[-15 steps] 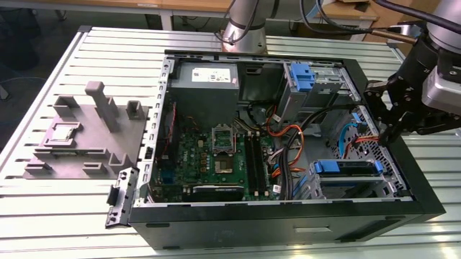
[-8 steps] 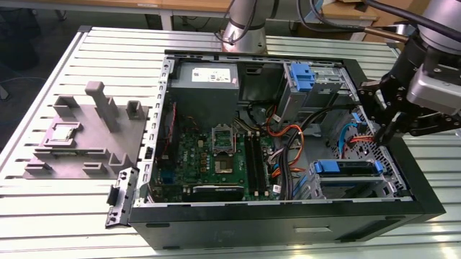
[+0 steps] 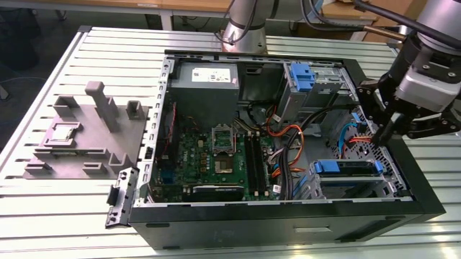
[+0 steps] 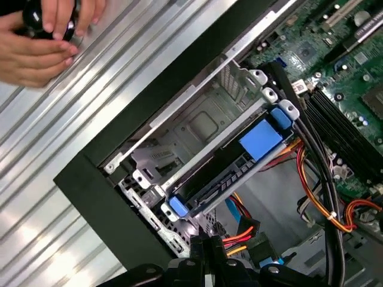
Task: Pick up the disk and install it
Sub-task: 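Insert the first disk wire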
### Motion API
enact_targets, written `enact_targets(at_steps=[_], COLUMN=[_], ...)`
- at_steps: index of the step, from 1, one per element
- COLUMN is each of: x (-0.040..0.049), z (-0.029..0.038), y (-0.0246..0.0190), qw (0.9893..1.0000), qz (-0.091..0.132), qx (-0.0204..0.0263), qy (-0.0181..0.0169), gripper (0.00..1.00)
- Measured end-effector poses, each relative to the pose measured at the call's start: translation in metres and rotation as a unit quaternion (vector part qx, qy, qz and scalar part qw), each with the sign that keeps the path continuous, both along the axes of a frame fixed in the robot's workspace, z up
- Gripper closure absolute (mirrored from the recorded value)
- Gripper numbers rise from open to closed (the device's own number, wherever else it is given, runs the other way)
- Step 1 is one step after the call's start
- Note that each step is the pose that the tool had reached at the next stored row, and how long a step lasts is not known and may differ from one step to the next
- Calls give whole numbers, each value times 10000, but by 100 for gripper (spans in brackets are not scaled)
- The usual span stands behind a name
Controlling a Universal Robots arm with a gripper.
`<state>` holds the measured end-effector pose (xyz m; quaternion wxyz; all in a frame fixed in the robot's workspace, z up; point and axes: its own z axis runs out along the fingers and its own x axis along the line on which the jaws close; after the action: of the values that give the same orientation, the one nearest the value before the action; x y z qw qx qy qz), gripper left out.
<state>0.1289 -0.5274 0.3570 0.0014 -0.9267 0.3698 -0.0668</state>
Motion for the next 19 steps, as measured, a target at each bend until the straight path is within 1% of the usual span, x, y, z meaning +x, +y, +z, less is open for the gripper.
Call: enact_targets(at_steps=[3, 5, 8, 10, 13, 15, 17, 19], x=[0, 0, 0, 0, 0, 0, 0, 0], z=[-4, -7, -10, -12, -16, -19, -23, -27], y=[0, 0, 0, 0, 0, 0, 0, 0], qw=[9996, 9990, 9974, 9959, 9930, 9907, 9881, 9851], qz=[-270, -455, -724, -903, -1179, -1358, -1536, -1722], qx=[0, 0, 0, 0, 0, 0, 0, 0], qy=[0, 0, 0, 0, 0, 0, 0, 0], gripper=[84, 84, 84, 84, 84, 84, 84, 84])
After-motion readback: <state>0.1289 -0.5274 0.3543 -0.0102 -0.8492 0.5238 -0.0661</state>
